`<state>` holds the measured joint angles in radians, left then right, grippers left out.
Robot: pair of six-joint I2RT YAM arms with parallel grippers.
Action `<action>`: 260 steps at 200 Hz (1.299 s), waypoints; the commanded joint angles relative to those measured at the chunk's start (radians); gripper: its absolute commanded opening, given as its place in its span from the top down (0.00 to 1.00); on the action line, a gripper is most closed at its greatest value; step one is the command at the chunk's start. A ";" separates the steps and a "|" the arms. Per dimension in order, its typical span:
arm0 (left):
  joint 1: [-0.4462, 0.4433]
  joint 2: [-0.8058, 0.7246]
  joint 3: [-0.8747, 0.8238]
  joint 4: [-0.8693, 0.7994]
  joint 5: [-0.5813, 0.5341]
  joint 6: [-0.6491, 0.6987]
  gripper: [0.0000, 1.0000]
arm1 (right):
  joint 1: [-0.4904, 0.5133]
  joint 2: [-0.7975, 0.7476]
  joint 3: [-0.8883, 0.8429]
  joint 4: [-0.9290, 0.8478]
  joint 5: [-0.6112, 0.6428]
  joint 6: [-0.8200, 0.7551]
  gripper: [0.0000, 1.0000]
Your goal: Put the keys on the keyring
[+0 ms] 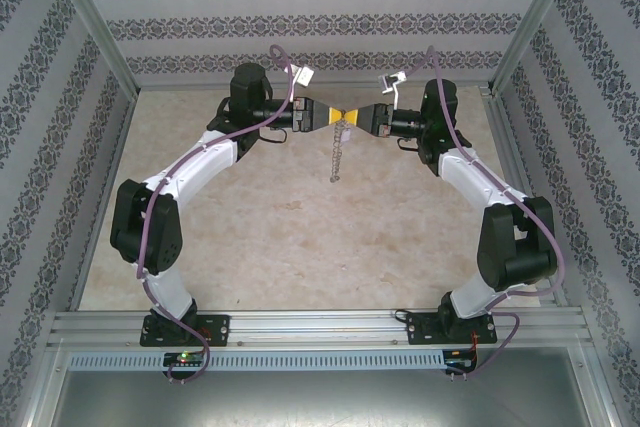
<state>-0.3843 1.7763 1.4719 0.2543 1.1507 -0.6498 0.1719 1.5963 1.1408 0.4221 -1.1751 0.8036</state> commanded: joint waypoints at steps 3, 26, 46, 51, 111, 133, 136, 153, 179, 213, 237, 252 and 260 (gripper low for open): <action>-0.002 0.030 0.000 0.035 0.001 0.010 0.65 | -0.011 -0.019 0.001 0.033 -0.002 -0.024 1.00; -0.003 0.041 -0.006 0.056 0.004 -0.008 0.66 | -0.011 -0.021 0.004 0.033 -0.002 -0.024 1.00; -0.006 0.048 -0.004 0.061 0.010 -0.015 0.65 | -0.011 -0.022 0.005 0.036 -0.003 -0.024 1.00; -0.008 0.049 -0.003 0.063 0.013 -0.017 0.65 | -0.011 -0.022 0.005 0.036 -0.003 -0.023 1.00; -0.018 0.065 0.010 0.068 0.009 -0.018 0.65 | -0.013 -0.025 -0.003 0.038 -0.004 -0.023 1.00; -0.018 0.069 0.020 0.066 0.007 -0.017 0.65 | -0.013 -0.027 -0.004 0.038 -0.008 -0.024 1.00; -0.019 0.070 0.022 0.065 0.007 -0.017 0.65 | -0.013 -0.027 -0.005 0.038 -0.008 -0.024 1.00; -0.018 0.069 0.025 0.044 -0.008 0.001 0.64 | -0.014 -0.030 -0.004 0.039 -0.008 -0.026 1.00; -0.014 0.067 0.023 0.057 -0.017 -0.008 0.63 | -0.018 -0.031 -0.007 0.037 -0.009 -0.029 1.00; -0.014 0.078 0.031 0.096 -0.003 -0.040 0.62 | -0.012 -0.029 -0.007 0.040 -0.014 -0.026 1.00; -0.015 0.083 0.035 0.118 0.004 -0.058 0.66 | -0.007 -0.025 -0.003 0.041 -0.016 -0.027 1.00; -0.017 0.086 0.039 0.119 0.007 -0.061 0.71 | -0.006 -0.023 -0.002 0.041 -0.014 -0.026 1.00; -0.017 0.087 0.038 0.120 0.009 -0.061 0.75 | -0.007 -0.024 -0.001 0.040 -0.014 -0.027 1.00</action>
<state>-0.3920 1.8496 1.4776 0.3077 1.1412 -0.6960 0.1658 1.5963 1.1378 0.4213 -1.1717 0.8032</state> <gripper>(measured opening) 0.293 0.064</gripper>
